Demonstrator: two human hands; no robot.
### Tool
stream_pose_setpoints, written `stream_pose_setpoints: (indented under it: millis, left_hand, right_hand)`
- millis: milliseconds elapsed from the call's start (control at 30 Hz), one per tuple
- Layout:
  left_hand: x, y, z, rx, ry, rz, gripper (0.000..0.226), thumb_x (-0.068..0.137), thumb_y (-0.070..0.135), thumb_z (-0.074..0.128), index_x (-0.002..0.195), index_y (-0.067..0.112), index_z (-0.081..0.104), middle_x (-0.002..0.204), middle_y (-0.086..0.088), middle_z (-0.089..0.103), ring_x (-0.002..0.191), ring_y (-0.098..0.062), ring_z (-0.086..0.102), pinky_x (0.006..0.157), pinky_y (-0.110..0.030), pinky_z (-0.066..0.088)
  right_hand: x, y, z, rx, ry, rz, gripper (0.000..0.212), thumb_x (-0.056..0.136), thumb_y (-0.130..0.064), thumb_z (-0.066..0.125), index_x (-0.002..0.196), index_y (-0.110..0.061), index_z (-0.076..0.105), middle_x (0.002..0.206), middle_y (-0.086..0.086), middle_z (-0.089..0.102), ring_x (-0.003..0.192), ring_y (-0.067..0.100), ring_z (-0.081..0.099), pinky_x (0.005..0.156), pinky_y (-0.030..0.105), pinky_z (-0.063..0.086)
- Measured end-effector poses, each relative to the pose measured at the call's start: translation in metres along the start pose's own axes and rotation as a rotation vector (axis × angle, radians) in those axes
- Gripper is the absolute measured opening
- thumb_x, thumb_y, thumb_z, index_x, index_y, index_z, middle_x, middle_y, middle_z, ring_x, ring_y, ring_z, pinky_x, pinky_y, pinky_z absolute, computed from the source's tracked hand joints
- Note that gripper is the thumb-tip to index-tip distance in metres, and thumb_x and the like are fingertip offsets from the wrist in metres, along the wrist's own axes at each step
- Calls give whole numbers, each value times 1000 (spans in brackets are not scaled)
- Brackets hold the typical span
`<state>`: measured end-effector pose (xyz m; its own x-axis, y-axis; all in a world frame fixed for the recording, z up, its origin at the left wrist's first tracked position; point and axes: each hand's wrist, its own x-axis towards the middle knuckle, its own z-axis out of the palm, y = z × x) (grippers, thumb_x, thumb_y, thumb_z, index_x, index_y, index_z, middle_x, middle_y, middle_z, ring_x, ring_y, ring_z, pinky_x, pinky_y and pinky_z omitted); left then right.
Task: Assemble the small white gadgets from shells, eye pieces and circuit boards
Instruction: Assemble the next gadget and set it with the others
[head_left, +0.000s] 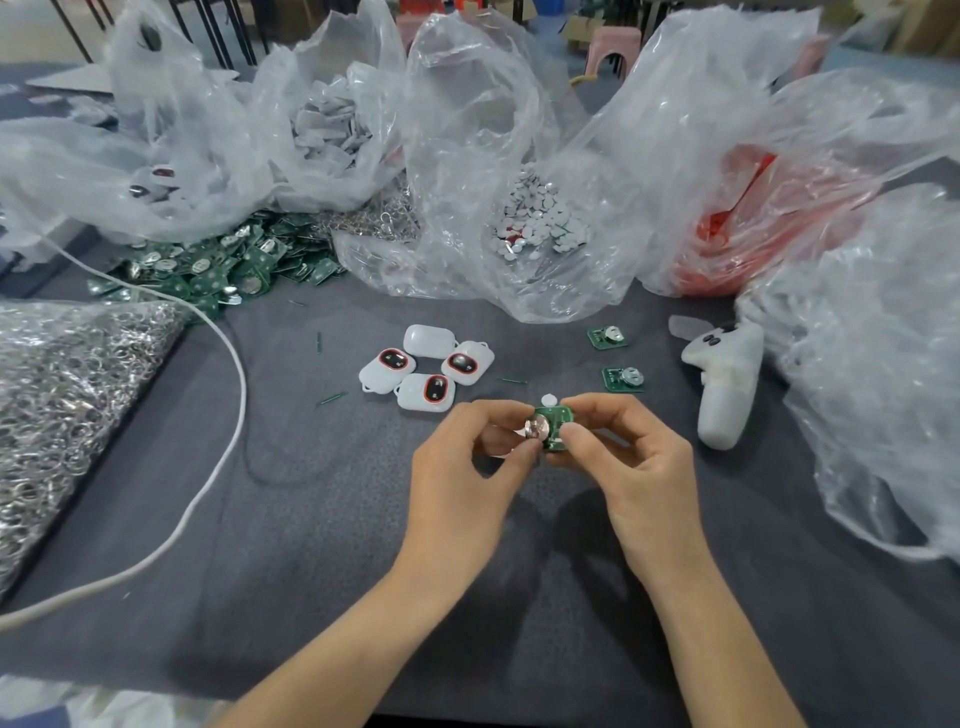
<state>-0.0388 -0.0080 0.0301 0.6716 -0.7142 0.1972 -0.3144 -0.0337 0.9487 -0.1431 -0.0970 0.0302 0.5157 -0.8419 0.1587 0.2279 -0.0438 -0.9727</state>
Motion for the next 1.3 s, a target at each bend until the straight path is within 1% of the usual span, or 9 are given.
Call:
stream_pose_setpoints:
  millis: [233, 400, 500, 600, 667, 833, 967, 1100, 1300]
  left_hand:
    - [3, 0, 5, -129, 71, 21, 29, 76, -3, 74, 83, 24, 64, 97, 3, 67, 78, -4, 67, 71, -13, 49]
    - [2, -2, 4, -85, 79, 65, 30, 76, -1, 75, 75, 27, 66, 95, 9, 65, 84, -4, 64, 74, -12, 47]
    - [2, -5, 2, 113, 116, 116, 19, 78, 16, 75, 89, 26, 64, 100, 13, 62, 98, -5, 57, 85, -21, 44]
    - [6, -13, 5, 579, 55, 7, 57, 73, 46, 73, 121, 26, 50, 117, 9, 49, 108, -13, 39, 88, -29, 30]
    - [7, -16, 9, 694, 7, -19, 74, 71, 56, 70, 132, 25, 42, 120, 6, 45, 112, -18, 37, 89, -31, 26]
    - [17, -20, 13, 526, -178, 85, 79, 77, 37, 75, 143, 30, 32, 117, 18, 55, 115, -9, 41, 102, -29, 29]
    - [19, -22, -2, 332, -360, 156, 88, 79, 23, 75, 143, 45, 18, 136, 23, 41, 125, 5, 36, 101, -4, 22]
    - [14, -26, -12, 523, -138, 154, 92, 67, 48, 78, 144, 32, 31, 127, 10, 46, 120, -11, 36, 102, -29, 30]
    - [9, -29, -16, 580, -140, 163, 91, 67, 42, 80, 145, 26, 34, 116, 14, 54, 115, -11, 43, 97, -31, 28]
  right_hand:
    - [2, 0, -1, 76, 20, 34, 16, 85, 7, 61, 90, -8, 67, 85, 8, 72, 80, 21, 70, 66, 25, 56]
    - [2, 1, -1, 98, 30, 36, 17, 85, 7, 60, 88, -9, 67, 84, 5, 72, 80, 19, 70, 67, 26, 57]
    - [4, 1, -1, 83, 85, 28, 18, 86, 8, 60, 86, -9, 67, 82, 1, 72, 79, 14, 70, 66, 23, 56]
    - [7, 5, -5, 61, 231, 43, 20, 87, 7, 59, 84, -11, 67, 77, -2, 71, 76, 11, 69, 64, 21, 55]
    - [8, 7, -7, 40, 299, 54, 20, 87, 6, 59, 83, -12, 67, 76, -2, 71, 73, 10, 68, 63, 20, 55]
    - [7, 9, -8, -76, 295, 38, 23, 87, 5, 61, 85, -17, 69, 78, -3, 72, 66, 13, 69, 61, 20, 55]
    - [6, 8, -8, -158, 237, 41, 26, 86, 3, 63, 88, -21, 72, 80, -6, 74, 64, 9, 67, 60, 19, 54]
    - [5, 8, -7, -242, 183, 45, 26, 85, 0, 65, 87, -25, 73, 80, -10, 74, 64, 5, 65, 60, 16, 52]
    - [3, 7, -5, -243, 138, 59, 24, 85, 2, 65, 89, -20, 72, 73, -6, 72, 59, 5, 64, 58, 15, 51]
